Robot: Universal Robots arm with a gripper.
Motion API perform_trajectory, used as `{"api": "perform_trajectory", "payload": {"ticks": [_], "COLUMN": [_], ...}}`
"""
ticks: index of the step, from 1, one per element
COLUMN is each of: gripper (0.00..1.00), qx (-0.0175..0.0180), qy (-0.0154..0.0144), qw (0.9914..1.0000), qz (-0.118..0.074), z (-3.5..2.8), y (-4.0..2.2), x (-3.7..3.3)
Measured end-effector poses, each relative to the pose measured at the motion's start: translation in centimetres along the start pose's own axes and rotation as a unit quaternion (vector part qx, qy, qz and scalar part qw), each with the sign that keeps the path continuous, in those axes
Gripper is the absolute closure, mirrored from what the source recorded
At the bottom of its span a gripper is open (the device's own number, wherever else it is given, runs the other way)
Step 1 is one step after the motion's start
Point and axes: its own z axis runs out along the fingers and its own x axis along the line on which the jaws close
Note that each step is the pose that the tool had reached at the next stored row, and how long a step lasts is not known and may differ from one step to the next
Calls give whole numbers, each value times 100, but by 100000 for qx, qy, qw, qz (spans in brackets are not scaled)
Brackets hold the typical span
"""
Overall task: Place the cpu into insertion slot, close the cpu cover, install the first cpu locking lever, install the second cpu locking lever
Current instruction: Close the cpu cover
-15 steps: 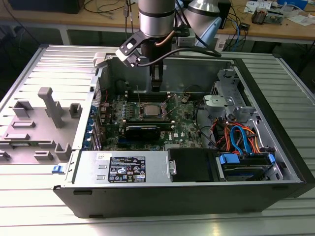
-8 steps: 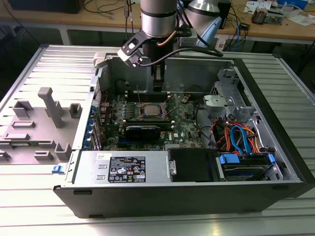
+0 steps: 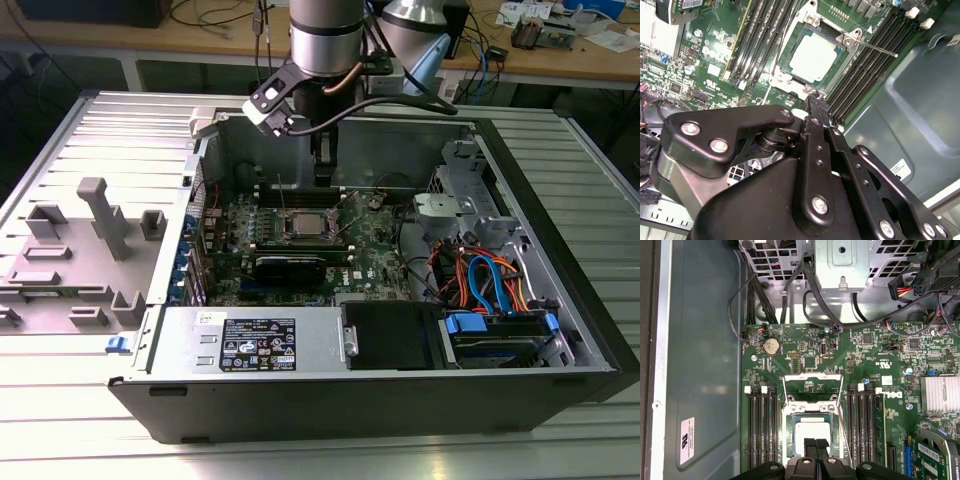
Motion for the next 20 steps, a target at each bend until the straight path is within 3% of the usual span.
{"api": "perform_trajectory", "payload": {"ticks": [20], "gripper": [89], "qx": [1], "qy": [2], "qw": [100000], "qz": [-9], "z": [3], "y": [58], "x": [1]}}
